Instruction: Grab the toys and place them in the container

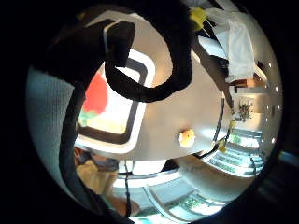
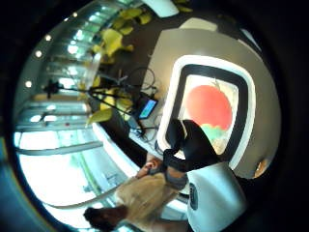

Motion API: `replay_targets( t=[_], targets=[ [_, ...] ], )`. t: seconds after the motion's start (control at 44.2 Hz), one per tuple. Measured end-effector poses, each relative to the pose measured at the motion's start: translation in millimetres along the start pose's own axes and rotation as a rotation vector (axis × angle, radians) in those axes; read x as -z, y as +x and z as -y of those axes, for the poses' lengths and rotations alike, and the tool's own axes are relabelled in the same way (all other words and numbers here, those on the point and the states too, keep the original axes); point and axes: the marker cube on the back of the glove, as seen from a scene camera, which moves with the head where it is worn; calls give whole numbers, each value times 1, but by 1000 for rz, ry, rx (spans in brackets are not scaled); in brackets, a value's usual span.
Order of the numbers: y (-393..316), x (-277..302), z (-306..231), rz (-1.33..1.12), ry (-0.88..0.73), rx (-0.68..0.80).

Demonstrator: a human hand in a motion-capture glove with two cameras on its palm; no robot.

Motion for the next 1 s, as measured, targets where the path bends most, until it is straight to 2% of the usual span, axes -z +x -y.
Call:
replay_targets(
  t=[0.995],
  targets=[
    [26, 2, -21, -23, 60, 2]
  ],
)
